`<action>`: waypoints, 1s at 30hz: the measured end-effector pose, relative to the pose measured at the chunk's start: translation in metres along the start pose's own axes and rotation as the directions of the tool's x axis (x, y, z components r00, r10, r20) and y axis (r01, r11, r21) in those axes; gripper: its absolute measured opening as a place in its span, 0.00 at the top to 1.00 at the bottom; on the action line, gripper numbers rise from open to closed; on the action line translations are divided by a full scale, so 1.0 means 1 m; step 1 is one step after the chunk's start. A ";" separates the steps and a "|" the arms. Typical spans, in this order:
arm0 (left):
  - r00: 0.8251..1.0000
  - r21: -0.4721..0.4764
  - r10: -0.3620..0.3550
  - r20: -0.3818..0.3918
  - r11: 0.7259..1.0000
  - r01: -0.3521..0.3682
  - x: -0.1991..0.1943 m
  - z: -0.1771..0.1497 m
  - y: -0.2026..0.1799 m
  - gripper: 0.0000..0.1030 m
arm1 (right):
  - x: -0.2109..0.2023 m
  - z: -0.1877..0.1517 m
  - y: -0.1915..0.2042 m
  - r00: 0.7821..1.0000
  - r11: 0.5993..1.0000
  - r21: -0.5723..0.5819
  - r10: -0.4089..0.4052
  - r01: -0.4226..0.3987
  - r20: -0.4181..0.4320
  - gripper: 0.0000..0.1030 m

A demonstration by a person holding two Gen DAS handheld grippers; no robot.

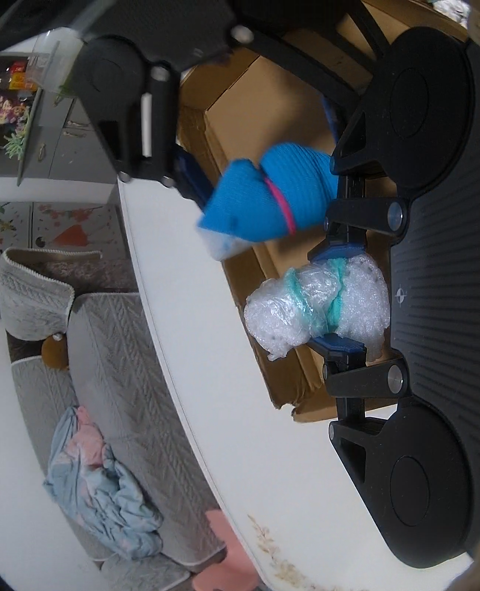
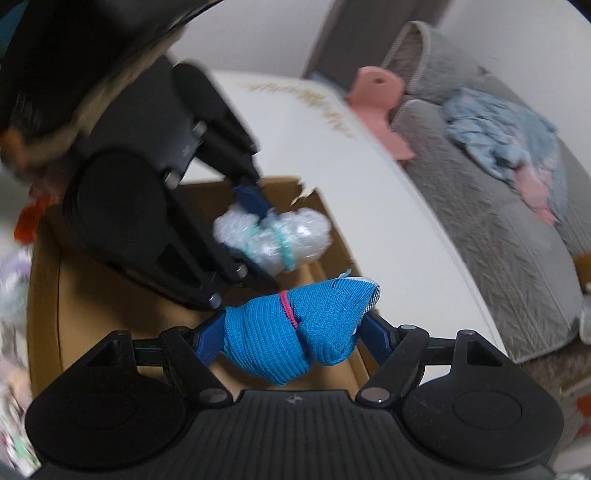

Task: Organize objects
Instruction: 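Carry both held rolls over the cardboard box and lower them inside, then open both grippers to release the rolls and lift away from the box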

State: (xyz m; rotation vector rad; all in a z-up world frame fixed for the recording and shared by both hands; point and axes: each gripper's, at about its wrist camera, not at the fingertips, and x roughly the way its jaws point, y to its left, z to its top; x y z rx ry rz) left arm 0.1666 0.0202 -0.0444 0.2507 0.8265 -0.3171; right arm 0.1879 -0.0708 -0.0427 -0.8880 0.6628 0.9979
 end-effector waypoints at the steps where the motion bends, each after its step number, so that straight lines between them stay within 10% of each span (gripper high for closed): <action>1: 1.000 -0.003 -0.006 -0.006 1.000 0.006 0.001 0.000 0.001 0.53 | 0.003 0.001 -0.002 1.000 1.000 -0.001 0.011 -0.011 -0.004 0.29; 30: 0.999 -0.087 -0.028 0.037 0.996 0.031 -0.034 0.003 0.005 0.33 | 0.012 0.017 -0.021 0.997 0.997 0.033 0.071 -0.070 -0.026 0.02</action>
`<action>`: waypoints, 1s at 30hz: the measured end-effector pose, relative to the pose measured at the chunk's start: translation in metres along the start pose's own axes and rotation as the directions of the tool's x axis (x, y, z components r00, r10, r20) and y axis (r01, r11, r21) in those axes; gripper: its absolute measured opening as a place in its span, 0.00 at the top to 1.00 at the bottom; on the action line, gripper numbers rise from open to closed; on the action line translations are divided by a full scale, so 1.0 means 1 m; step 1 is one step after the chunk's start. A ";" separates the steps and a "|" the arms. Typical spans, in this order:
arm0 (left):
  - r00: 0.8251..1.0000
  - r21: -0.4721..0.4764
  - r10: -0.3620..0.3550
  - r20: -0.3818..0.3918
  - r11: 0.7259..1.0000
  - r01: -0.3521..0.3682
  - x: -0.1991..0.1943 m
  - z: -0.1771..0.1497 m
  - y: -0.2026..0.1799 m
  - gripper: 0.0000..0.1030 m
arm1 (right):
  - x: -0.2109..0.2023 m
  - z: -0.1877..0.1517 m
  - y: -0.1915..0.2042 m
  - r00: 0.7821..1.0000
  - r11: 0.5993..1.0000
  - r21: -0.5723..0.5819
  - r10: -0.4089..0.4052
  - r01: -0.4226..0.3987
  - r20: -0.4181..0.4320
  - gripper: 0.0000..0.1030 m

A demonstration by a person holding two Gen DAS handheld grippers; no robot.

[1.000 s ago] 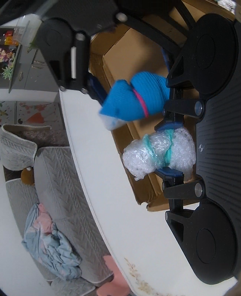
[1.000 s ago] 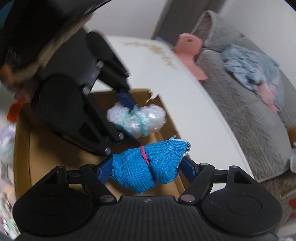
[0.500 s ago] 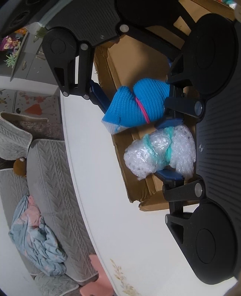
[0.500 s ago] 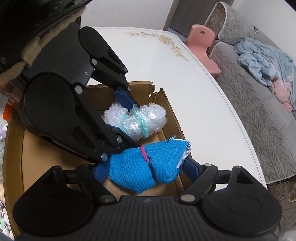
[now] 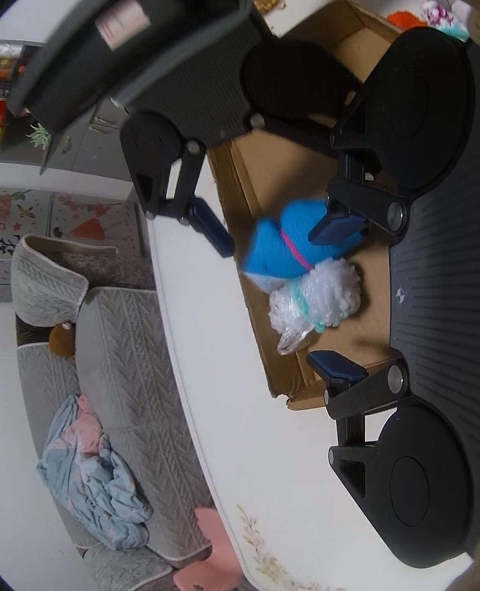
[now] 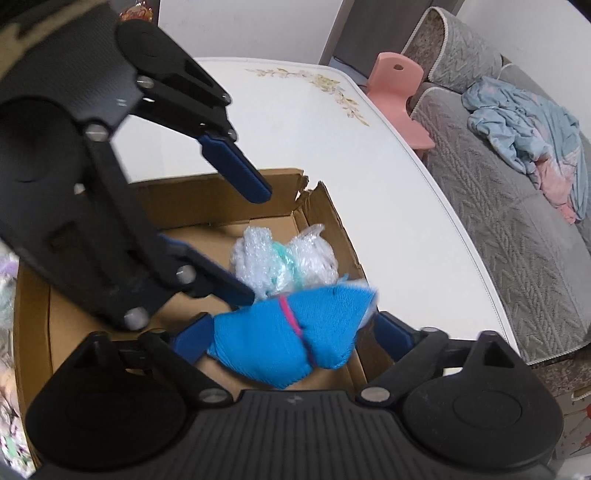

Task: Organize objects
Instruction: 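Open both grippers to release the rolls and lift away from the box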

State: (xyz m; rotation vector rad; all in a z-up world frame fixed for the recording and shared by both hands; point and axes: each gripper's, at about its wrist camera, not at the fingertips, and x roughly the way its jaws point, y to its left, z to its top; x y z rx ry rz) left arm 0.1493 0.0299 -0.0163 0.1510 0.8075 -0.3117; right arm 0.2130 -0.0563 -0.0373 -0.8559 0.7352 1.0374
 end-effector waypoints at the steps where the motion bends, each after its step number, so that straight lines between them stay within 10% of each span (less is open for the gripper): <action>1: 1.000 0.000 -0.001 0.003 1.000 0.001 -0.002 0.000 0.000 0.33 | 0.001 0.001 0.000 1.000 1.000 -0.004 -0.005 0.005 -0.003 0.01; 30: 0.994 -0.095 0.021 0.105 0.995 -0.011 -0.164 -0.091 -0.025 0.16 | -0.170 -0.082 0.105 0.958 0.942 0.275 -0.243 0.194 0.155 0.01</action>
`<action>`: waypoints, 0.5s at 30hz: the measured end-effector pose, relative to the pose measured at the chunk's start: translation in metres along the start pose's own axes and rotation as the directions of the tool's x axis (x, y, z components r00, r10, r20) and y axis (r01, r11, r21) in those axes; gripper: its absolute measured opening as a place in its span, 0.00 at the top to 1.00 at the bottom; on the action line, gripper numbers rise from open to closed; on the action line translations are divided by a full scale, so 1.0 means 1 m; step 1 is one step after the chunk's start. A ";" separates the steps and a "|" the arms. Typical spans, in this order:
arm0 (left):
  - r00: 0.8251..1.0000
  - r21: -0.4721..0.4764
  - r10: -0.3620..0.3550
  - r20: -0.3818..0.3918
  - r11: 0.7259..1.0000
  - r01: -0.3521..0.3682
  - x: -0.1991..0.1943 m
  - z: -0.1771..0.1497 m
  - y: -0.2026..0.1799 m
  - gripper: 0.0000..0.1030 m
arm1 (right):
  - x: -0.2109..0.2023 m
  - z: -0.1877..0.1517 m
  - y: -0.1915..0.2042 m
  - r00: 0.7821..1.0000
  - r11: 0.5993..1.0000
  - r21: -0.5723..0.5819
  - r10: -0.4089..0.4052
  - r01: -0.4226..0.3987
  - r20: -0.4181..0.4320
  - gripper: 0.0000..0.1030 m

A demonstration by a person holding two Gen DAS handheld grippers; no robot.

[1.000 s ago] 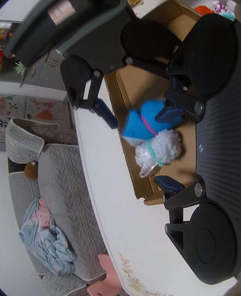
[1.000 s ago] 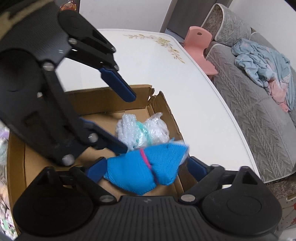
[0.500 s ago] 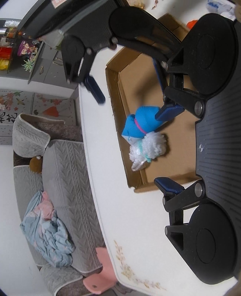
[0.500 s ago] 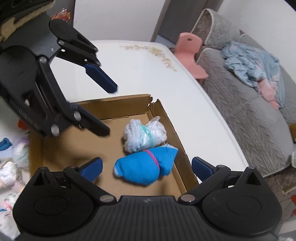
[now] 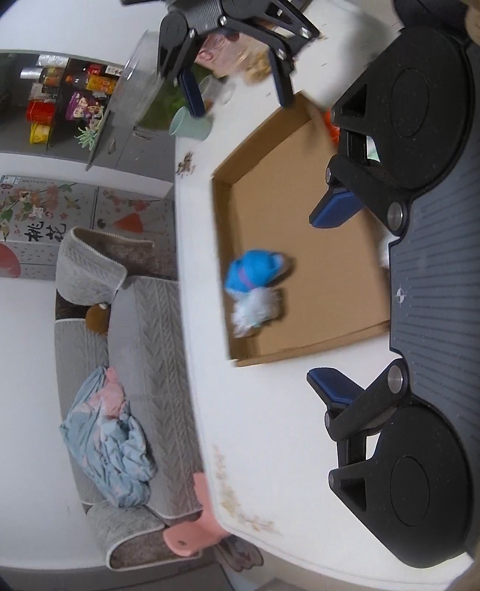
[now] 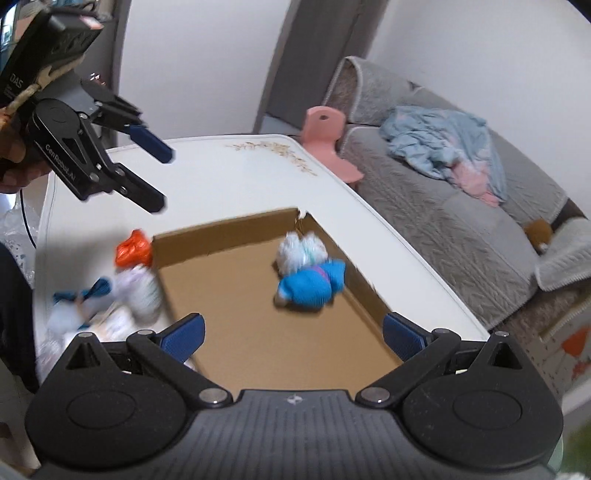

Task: Organize objects
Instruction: 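Open both grippers to release the rolls and lift away from the box, then grasp blue-and-white sock roll with left gripper while right gripper grasps grey sock roll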

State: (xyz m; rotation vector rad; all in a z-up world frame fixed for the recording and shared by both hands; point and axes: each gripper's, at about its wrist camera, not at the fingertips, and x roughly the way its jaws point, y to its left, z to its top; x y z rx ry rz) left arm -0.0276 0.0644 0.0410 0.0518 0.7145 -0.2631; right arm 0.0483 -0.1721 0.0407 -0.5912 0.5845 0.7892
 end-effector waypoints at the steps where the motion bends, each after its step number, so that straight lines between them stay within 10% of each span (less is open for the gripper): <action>1: 1.000 -0.008 -0.002 -0.005 1.000 0.002 -0.005 -0.011 -0.002 0.16 | -0.009 -0.013 0.005 1.000 1.000 0.024 0.002 -0.003 0.011 0.01; 15: 0.989 -0.122 0.013 -0.148 0.992 -0.031 0.010 -0.115 -0.037 0.14 | -0.015 -0.126 0.062 0.998 0.906 0.420 -0.037 0.059 -0.060 0.03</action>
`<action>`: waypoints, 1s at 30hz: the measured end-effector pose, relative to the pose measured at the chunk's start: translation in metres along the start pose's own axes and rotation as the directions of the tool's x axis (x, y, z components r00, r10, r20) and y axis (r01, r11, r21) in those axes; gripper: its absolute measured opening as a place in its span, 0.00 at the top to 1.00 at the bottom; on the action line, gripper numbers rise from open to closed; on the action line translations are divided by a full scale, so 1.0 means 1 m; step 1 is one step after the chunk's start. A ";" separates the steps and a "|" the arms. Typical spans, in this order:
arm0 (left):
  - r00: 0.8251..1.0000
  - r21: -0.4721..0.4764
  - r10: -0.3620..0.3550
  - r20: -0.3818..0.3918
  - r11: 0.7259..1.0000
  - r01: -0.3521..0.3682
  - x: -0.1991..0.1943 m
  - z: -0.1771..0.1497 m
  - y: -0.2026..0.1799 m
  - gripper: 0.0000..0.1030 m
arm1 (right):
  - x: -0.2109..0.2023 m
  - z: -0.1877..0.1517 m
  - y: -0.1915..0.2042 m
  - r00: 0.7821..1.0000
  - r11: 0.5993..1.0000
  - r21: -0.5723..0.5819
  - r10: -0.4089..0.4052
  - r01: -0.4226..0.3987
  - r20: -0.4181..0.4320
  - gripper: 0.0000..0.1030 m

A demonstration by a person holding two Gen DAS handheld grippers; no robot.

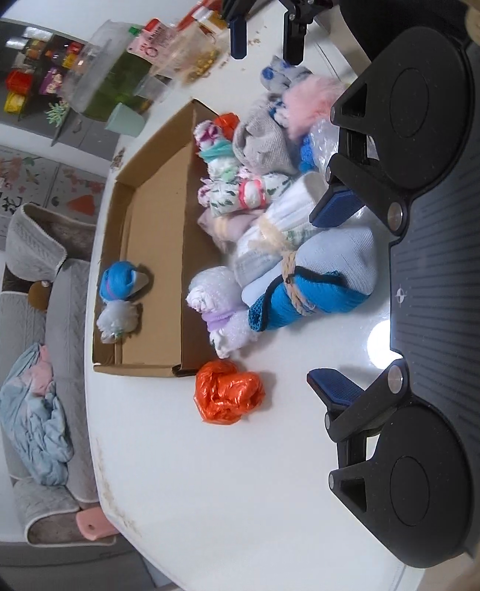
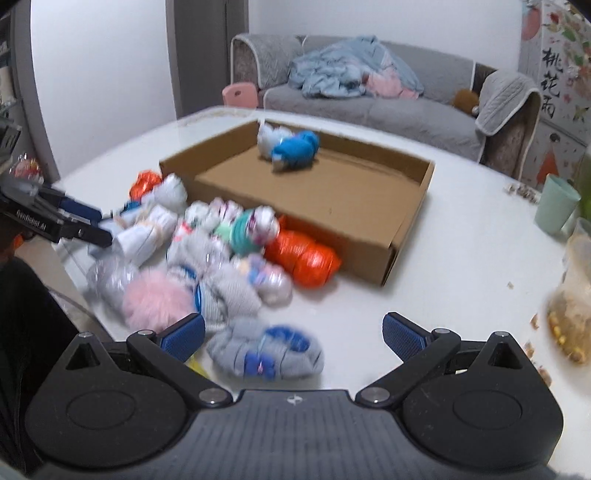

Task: Organize objects
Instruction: 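Grasp blue-and-white sock roll with left gripper while right gripper grasps grey sock roll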

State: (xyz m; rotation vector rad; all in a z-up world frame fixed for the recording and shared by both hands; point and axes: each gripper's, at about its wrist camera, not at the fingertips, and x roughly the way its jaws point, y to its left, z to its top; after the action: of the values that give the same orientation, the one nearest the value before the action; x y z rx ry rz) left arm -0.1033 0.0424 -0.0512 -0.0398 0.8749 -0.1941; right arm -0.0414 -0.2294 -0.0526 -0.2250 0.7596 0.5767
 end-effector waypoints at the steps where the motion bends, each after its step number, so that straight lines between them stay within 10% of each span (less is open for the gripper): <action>1: 1.000 0.001 0.004 -0.006 1.000 -0.004 0.003 0.000 -0.001 0.14 | 0.004 0.001 0.000 1.000 1.000 0.000 0.012 -0.012 -0.010 0.06; 9: 0.996 0.007 0.092 -0.022 0.996 -0.092 0.001 0.004 0.012 0.10 | 0.015 -0.012 0.004 0.998 0.999 -0.016 0.049 -0.049 -0.050 0.33; 30: 0.993 0.049 0.097 -0.070 0.994 -0.093 0.021 0.017 0.008 0.17 | 0.008 -0.023 -0.003 0.995 0.990 -0.115 0.070 -0.078 -0.072 0.34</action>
State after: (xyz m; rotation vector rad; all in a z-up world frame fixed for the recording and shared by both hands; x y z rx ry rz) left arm -0.0755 0.0452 -0.0574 0.0518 0.9425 -0.1268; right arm -0.0484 -0.2376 -0.0749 -0.3275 0.8034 0.6873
